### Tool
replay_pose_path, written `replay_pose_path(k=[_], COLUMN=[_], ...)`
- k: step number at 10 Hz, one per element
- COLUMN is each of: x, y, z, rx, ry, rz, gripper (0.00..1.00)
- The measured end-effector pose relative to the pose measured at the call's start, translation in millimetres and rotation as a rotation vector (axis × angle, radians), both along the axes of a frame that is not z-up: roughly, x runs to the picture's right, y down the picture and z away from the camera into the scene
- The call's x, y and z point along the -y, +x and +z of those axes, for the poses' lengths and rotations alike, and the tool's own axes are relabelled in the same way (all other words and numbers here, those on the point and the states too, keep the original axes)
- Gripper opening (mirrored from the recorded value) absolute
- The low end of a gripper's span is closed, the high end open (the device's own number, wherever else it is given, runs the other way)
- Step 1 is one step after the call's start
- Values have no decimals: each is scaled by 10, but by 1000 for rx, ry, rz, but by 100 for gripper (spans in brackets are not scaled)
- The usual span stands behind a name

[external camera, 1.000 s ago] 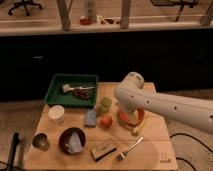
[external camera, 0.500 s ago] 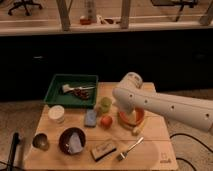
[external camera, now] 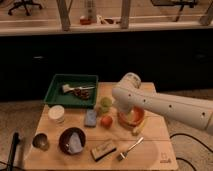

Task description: Place apple in metal cup

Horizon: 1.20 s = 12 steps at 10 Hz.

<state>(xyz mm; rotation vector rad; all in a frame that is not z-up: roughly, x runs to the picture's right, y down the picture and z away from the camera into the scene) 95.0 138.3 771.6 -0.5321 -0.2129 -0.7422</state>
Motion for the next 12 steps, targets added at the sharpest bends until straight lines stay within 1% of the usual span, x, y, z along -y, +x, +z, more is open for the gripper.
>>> replay_pose_path(k=[7,9,12], x=[-91,-119,-154], y=[-132,-178,-178], z=[180,258,335], rx=[72,103,132], ry=[-32,-44,-57], rz=[-35,-50,-63], gripper=[80,80,80])
